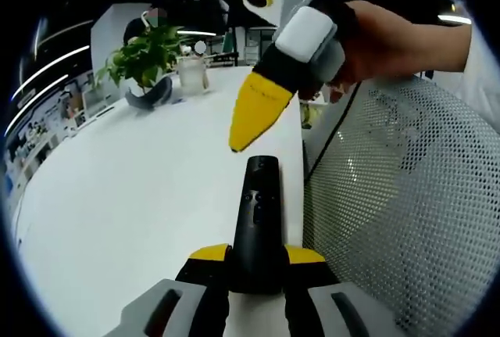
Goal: Press the specified remote control buttons in sequence, fully releasing each button before pressing the next.
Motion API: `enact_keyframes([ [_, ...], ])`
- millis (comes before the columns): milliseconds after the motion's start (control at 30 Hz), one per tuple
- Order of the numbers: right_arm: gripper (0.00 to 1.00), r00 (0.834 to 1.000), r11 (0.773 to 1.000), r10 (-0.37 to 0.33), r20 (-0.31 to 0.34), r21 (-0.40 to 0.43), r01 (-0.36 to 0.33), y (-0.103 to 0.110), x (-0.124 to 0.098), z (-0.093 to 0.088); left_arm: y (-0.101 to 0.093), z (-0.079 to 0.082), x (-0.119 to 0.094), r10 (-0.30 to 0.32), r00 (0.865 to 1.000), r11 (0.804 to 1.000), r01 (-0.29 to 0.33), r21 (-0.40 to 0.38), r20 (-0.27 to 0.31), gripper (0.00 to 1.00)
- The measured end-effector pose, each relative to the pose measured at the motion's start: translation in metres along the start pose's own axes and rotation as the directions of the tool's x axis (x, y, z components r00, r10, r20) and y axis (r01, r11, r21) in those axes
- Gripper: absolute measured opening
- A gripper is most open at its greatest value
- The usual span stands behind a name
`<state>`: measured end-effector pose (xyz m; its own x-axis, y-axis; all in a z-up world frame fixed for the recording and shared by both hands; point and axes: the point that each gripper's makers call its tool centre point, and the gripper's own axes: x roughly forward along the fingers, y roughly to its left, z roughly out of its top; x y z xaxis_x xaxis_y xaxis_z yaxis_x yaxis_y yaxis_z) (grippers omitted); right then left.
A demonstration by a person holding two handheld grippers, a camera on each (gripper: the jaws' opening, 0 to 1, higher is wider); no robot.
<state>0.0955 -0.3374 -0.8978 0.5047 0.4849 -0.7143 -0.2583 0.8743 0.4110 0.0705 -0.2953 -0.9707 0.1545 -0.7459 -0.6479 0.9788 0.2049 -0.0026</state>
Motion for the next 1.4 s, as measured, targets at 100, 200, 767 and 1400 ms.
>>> enact_keyframes([
  [100,0.00,1.000,1.000,-0.015,0.021,-0.001,0.015,-0.003,-0.011,-0.005,0.000,0.000,0.000,0.003,1.000,1.000,-0.003,-0.001,0.003,0.25],
  [200,0.00,0.991,0.998,-0.054,0.125,-0.017,0.056,-0.007,-0.023,0.008,0.000,0.000,0.000,0.003,1.000,1.000,-0.003,-0.002,0.003,0.25],
  [767,0.37,0.897,0.895,-0.235,0.374,-0.276,0.350,-0.042,-0.051,0.048,-0.002,-0.002,-0.002,0.005,1.000,1.000,-0.005,-0.002,-0.015,0.24],
  [1400,0.89,0.809,0.844,-0.290,0.511,-0.261,0.468,-0.054,-0.066,0.065,0.009,-0.013,-0.012,-0.003,0.997,1.000,0.004,0.003,-0.076,0.24],
])
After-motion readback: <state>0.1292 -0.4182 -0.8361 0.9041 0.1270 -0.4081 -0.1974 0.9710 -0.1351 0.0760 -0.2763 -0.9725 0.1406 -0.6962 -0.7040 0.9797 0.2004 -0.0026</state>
